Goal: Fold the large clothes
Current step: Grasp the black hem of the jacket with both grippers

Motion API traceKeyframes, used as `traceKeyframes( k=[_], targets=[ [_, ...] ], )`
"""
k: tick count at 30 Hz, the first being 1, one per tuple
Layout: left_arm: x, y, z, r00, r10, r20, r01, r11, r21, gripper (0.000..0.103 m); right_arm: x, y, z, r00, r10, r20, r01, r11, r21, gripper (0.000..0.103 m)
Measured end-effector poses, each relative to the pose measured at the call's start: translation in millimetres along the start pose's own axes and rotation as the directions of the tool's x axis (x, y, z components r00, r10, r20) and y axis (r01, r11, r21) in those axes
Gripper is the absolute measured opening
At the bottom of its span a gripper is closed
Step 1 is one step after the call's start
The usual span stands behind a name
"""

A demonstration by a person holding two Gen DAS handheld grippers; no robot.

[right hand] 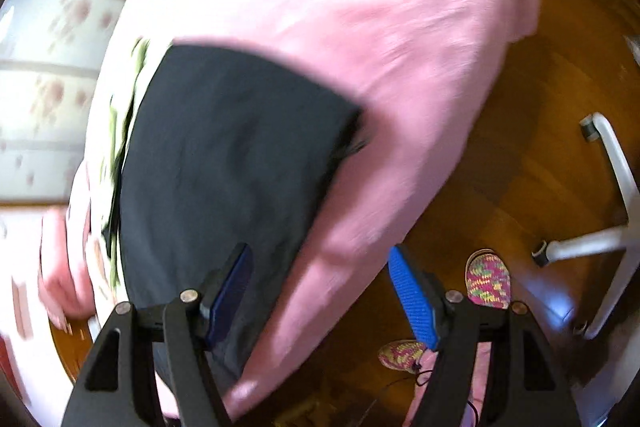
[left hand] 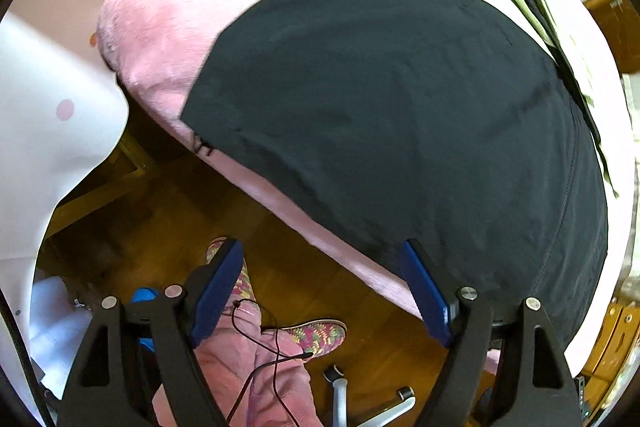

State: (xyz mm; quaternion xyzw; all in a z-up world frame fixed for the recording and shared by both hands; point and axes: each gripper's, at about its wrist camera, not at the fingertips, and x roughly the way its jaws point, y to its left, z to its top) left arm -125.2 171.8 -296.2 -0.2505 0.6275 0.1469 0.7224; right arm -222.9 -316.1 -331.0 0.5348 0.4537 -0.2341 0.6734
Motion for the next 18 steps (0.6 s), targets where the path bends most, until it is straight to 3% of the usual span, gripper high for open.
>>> traceKeyframes(
  k=[5, 11, 15, 17, 18],
  targets=[
    [8, 28, 8, 0.998, -0.068, -0.006, 0.067, 0.995, -0.08, 0.079, -1, -13, 24, 0.996, 0.018, 0.084, -0.028, 0.992, 0.121, 0.07],
    [14, 58, 17, 0.993, -0.115, 0.031, 0.118, 0.979, -0.169, 0.079, 13, -4, 38, 0.994, 0.036, 0.101, -0.053, 0.983, 0.174, 0.07],
    [15, 70, 24, 0.989, -0.126, 0.077, 0.139, 0.968, -0.21, 0.079, 17, 4, 36, 0.991, -0.004, 0.136, -0.024, 0.979, 0.204, 0.07],
    [16, 78, 30, 0.987, -0.119, 0.104, 0.141, 0.962, -0.234, 0.079, 14, 10, 33, 0.987, 0.031, 0.157, -0.058, 0.984, 0.169, 0.038],
    [16, 80, 34, 0.987, -0.111, 0.119, 0.137, 0.96, -0.244, 0.079, 13, 14, 32, 0.988, 0.014, 0.157, -0.039, 0.987, 0.157, 0.038]
  ],
)
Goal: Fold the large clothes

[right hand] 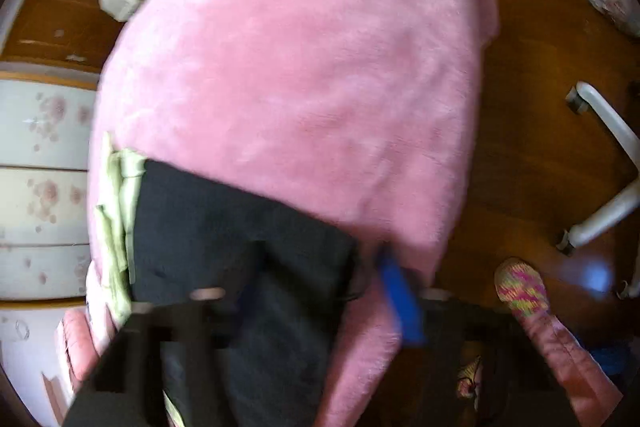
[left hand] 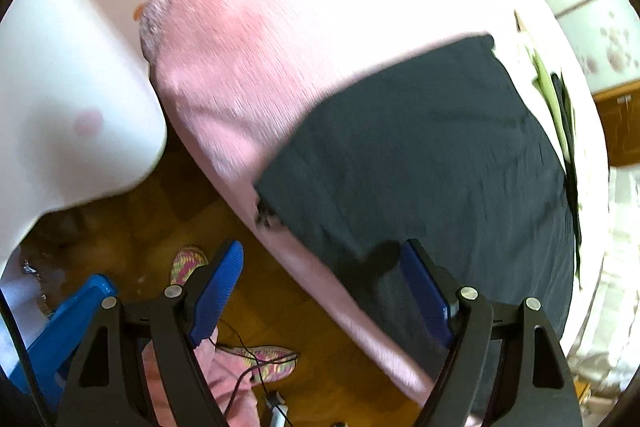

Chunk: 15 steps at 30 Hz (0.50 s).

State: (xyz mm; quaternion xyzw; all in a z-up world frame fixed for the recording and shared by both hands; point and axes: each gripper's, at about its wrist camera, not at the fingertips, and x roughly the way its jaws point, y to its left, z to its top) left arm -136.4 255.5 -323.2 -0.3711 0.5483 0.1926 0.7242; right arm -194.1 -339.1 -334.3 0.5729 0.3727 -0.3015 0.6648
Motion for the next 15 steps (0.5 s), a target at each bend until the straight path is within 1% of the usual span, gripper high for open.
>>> traceKeyframes(
  k=[1, 2, 3, 5, 9, 11, 12, 13, 15],
  targets=[
    [1, 2, 3, 1.0, 0.005, 0.013, -0.004, 1.0, -0.01, 0.079, -1, 2, 0, 1.0, -0.005, 0.002, 0.005, 1.0, -0.015, 0.034],
    [2, 3, 6, 1.0, 0.006, 0.03, -0.005, 1.0, -0.021, 0.079, -1, 5, -2, 1.0, -0.001, 0.001, 0.001, 0.999, -0.038, 0.024],
    [3, 4, 9, 0.999, 0.003, 0.045, -0.002, 1.0, -0.029, 0.079, -1, 7, -3, 1.0, 0.001, -0.002, -0.002, 0.999, -0.052, 0.021],
    [9, 7, 17, 0.998, 0.01, 0.061, -0.008, 0.999, -0.033, 0.079, -1, 9, -4, 1.0, -0.003, 0.001, 0.003, 0.998, -0.067, 0.017],
    [18, 2, 24, 0.998, 0.034, 0.05, -0.034, 0.999, -0.006, 0.078, -1, 6, -2, 1.0, 0.022, -0.017, -0.023, 0.999, -0.027, 0.014],
    [19, -3, 24, 0.999, 0.007, 0.045, -0.007, 1.0, -0.004, 0.067, -6, 4, -1, 0.999, 0.031, -0.015, -0.031, 0.999, -0.027, 0.013],
    [19, -5, 22, 0.999, -0.008, 0.036, 0.008, 1.0, -0.002, 0.06, -10, 5, -1, 0.999, 0.037, -0.009, -0.037, 0.999, -0.034, 0.013],
    [18, -7, 20, 0.999, -0.017, 0.029, 0.016, 1.0, 0.005, 0.048, -14, 7, -3, 0.999, 0.041, -0.001, -0.041, 0.998, -0.042, 0.013],
    [14, -10, 21, 0.999, -0.029, 0.017, 0.029, 0.999, 0.018, 0.035, -21, 9, -6, 0.998, 0.067, 0.008, -0.066, 0.996, -0.052, 0.013]
  ],
)
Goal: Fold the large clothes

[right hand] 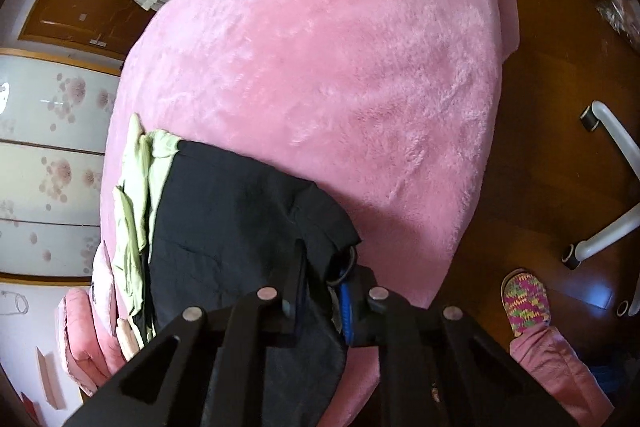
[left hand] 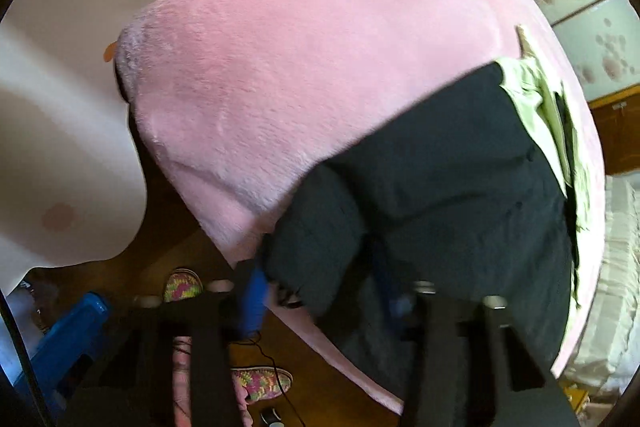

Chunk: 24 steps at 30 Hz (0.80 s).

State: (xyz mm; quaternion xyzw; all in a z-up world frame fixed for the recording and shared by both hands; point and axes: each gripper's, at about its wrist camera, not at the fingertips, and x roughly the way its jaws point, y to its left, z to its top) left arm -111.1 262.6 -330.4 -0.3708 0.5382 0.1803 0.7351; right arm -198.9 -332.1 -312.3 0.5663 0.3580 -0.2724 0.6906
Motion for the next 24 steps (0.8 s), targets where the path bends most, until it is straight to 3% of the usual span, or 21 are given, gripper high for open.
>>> traceKeyframes(
  k=[4, 8, 13, 18, 20, 24],
  targets=[
    [-19, -10, -7, 0.998, -0.023, 0.055, 0.023, 1.0, 0.0, 0.02, -5, 9, -13, 0.993, 0.105, -0.046, -0.104, 0.994, 0.013, 0.011],
    [-43, -40, -19, 0.991, 0.017, 0.131, -0.029, 0.995, 0.091, 0.015, -7, 37, -22, 0.971, 0.193, -0.139, -0.201, 0.979, -0.042, 0.01],
    [-78, -85, -26, 0.981, -0.02, 0.192, -0.012, 0.986, 0.167, 0.014, -16, 78, -14, 0.902, 0.364, -0.233, -0.38, 0.924, -0.029, 0.01],
    [-111, -135, -27, 0.976, -0.074, 0.207, 0.035, 0.982, 0.183, 0.014, -31, 123, 4, 0.836, 0.472, -0.28, -0.504, 0.862, -0.053, 0.01],
    [-128, -150, -26, 0.968, -0.113, 0.223, 0.071, 0.98, 0.188, 0.014, -41, 142, 16, 0.803, 0.524, -0.285, -0.56, 0.827, -0.056, 0.01],
    [-166, -178, -13, 0.933, -0.221, 0.282, 0.171, 0.967, 0.19, 0.014, -54, 176, 35, 0.767, 0.569, -0.297, -0.62, 0.776, -0.114, 0.01]
  ],
)
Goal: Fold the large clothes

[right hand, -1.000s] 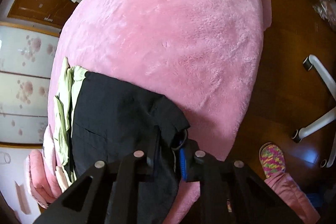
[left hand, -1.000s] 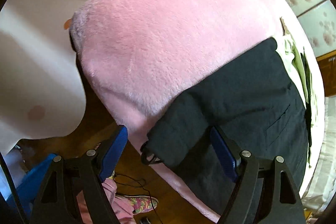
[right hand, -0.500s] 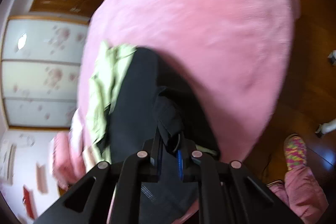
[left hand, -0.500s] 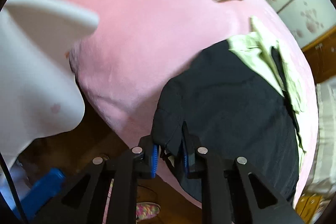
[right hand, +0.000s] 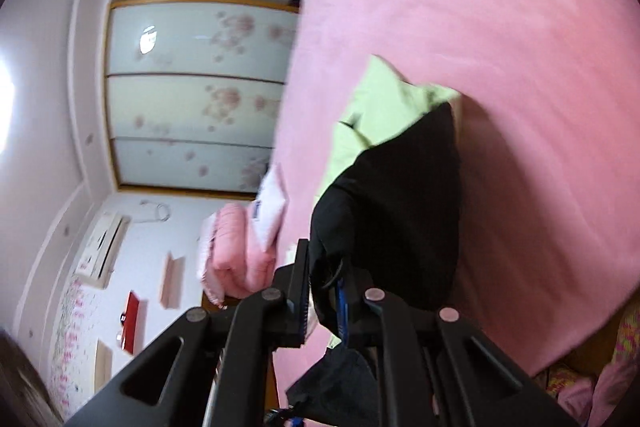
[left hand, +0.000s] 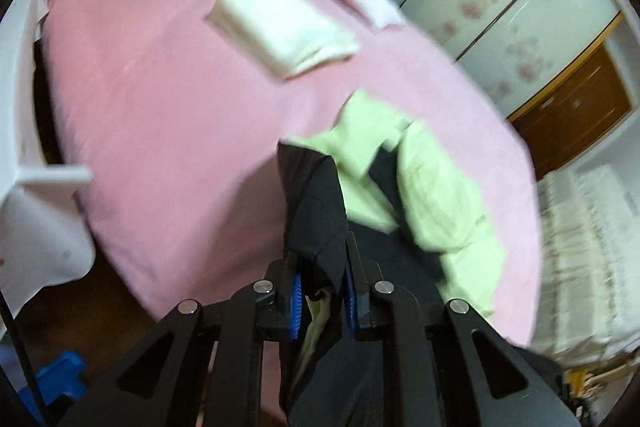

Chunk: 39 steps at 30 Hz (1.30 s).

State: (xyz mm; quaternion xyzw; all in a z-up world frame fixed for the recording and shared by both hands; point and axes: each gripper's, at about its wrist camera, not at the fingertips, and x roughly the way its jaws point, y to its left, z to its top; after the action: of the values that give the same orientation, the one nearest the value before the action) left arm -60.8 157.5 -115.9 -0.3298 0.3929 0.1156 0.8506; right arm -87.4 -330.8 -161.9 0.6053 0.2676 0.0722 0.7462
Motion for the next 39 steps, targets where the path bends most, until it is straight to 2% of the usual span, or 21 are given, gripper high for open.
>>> traceKeyframes(
  k=[5, 8, 12, 18, 24, 25, 27, 29, 31, 32, 34, 36, 37, 38, 39],
  targets=[
    [-17, -29, 50, 0.99, -0.09, 0.106, 0.092, 0.996, -0.012, 0.014, 7, 35, 29, 0.997, 0.074, 0.031, -0.071, 0.993, -0.096, 0.01],
    [-10, -45, 79, 0.984, -0.123, 0.128, 0.126, 0.992, -0.016, 0.014, 19, 48, 44, 0.993, 0.093, 0.074, -0.083, 0.989, -0.12, 0.01],
    [12, -67, 119, 0.982, -0.137, 0.132, 0.14, 0.99, -0.011, 0.014, 38, 60, 63, 0.989, 0.101, 0.11, -0.09, 0.991, -0.099, 0.01],
    [70, -105, 194, 0.986, -0.127, 0.105, 0.125, 0.992, 0.025, 0.014, 78, 81, 93, 0.981, 0.041, 0.19, -0.015, 0.99, -0.138, 0.01],
    [145, -141, 248, 0.991, -0.109, 0.077, 0.101, 0.99, 0.097, 0.014, 147, 92, 130, 0.963, -0.029, 0.267, 0.083, 0.978, -0.193, 0.01],
    [161, -150, 255, 0.993, -0.092, 0.073, 0.083, 0.99, 0.112, 0.014, 155, 89, 136, 0.96, -0.047, 0.275, 0.103, 0.976, -0.192, 0.01],
    [187, -162, 263, 0.996, -0.06, 0.072, 0.051, 0.99, 0.132, 0.015, 183, 84, 154, 0.947, -0.13, 0.293, 0.192, 0.962, -0.193, 0.01],
    [215, -176, 270, 0.998, -0.019, 0.066, 0.009, 0.989, 0.148, 0.022, 205, 79, 166, 0.927, -0.218, 0.304, 0.28, 0.944, -0.177, 0.017],
    [231, -191, 272, 0.996, 0.024, 0.085, -0.04, 0.981, 0.188, 0.041, 226, 75, 176, 0.902, -0.327, 0.282, 0.381, 0.91, -0.162, 0.024],
    [232, -198, 269, 0.996, 0.016, 0.086, -0.034, 0.976, 0.214, 0.044, 234, 74, 177, 0.895, -0.358, 0.266, 0.409, 0.896, -0.171, 0.029],
    [233, -208, 265, 0.996, -0.007, 0.085, -0.015, 0.966, 0.259, 0.058, 247, 73, 177, 0.896, -0.374, 0.24, 0.425, 0.878, -0.219, 0.032],
    [232, -216, 257, 0.996, -0.021, 0.084, -0.005, 0.954, 0.298, 0.068, 254, 77, 175, 0.894, -0.373, 0.248, 0.435, 0.856, -0.28, 0.043],
    [233, -219, 251, 0.998, -0.023, 0.066, 0.0, 0.946, 0.324, 0.071, 255, 79, 175, 0.886, -0.387, 0.256, 0.453, 0.84, -0.298, 0.056],
    [236, -221, 247, 0.999, -0.019, 0.047, 0.002, 0.939, 0.344, 0.071, 258, 80, 175, 0.877, -0.404, 0.26, 0.472, 0.825, -0.31, 0.062],
    [238, -224, 240, 1.0, -0.01, 0.021, 0.002, 0.928, 0.373, 0.071, 258, 81, 174, 0.877, -0.407, 0.255, 0.473, 0.821, -0.319, 0.062]
  ],
)
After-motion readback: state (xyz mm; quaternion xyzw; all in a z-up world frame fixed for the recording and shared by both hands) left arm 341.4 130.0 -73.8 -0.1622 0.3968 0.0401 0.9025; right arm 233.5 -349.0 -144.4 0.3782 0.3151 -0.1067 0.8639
